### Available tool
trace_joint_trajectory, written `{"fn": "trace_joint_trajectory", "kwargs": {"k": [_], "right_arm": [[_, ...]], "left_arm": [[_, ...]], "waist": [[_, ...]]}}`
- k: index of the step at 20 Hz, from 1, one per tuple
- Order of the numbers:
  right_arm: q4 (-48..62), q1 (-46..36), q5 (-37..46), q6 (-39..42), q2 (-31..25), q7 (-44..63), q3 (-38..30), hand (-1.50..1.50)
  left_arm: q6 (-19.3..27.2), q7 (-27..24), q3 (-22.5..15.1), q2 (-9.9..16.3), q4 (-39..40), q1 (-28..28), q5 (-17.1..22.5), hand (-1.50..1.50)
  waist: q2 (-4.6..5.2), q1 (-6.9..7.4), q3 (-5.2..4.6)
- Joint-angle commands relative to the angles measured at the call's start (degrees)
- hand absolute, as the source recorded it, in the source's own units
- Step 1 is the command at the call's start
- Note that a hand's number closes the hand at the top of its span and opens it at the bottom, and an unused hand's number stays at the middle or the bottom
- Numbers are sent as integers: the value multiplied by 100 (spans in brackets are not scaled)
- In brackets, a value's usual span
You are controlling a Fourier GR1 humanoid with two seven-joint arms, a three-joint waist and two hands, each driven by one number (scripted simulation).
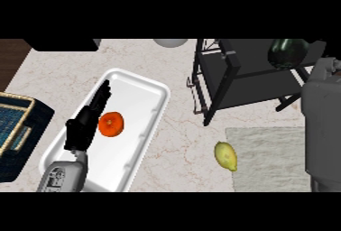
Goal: Pick the eggplant from the placemat and place it in the tiered shelf
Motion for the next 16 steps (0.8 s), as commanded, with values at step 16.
{"fn": "trace_joint_trajectory", "kwargs": {"k": [16], "right_arm": [[-1674,-268,-1675,566,-1186,1515,-1825,-150]], "left_arm": [[-77,344,100,61,-456,121,166,0]], "waist": [[-32,-74,11]]}}
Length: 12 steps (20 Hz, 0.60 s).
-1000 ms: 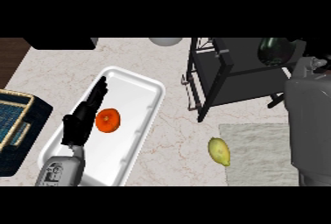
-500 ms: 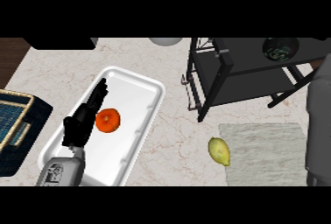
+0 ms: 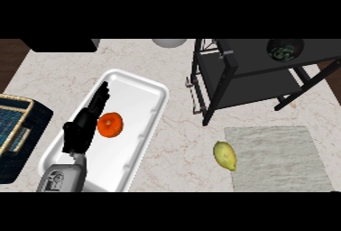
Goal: Pick the eggplant from the placemat and place it in the tiered shelf
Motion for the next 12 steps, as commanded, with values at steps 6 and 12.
{"fn": "trace_joint_trajectory", "kwargs": {"k": [6,12], "right_arm": [[-1028,1058,-1518,1931,-1332,1392,-1495,-150],[-906,2260,-3210,3080,-2119,703,-3174,-150]], "left_arm": [[101,250,13,-29,-252,45,-16,0],[63,172,-70,-6,-469,453,-59,0]], "waist": [[-47,-164,8],[-45,-203,15]]}}
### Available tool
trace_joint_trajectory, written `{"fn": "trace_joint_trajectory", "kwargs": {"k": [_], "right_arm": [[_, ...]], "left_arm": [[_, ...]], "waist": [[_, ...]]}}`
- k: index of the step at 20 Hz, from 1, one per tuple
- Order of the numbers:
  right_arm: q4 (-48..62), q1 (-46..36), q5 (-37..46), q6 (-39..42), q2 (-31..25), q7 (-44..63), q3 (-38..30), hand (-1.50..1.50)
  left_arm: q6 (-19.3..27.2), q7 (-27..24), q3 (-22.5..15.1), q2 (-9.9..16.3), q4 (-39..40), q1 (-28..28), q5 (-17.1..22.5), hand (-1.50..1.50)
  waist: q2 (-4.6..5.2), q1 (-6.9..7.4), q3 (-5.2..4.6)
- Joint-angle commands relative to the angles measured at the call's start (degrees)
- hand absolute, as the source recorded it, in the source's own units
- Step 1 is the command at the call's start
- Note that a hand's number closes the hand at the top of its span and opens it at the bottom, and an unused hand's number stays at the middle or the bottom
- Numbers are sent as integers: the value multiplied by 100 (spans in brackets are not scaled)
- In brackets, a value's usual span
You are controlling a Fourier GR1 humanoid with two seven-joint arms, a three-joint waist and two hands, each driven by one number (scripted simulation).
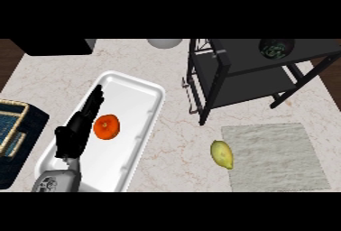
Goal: Pick the eggplant from the placemat and place it in the tiered shelf
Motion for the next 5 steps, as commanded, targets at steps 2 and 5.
{"fn": "trace_joint_trajectory", "kwargs": {"k": [2,5], "right_arm": [[125,1027,-1343,1137,-472,-460,-1236,-150],[687,1486,-1998,1675,-711,-856,-2173,-150]], "left_arm": [[73,-199,-64,-85,-73,234,-50,0],[-7,257,-156,-66,-425,188,-28,0]], "waist": [[16,21,0],[8,20,5]]}}
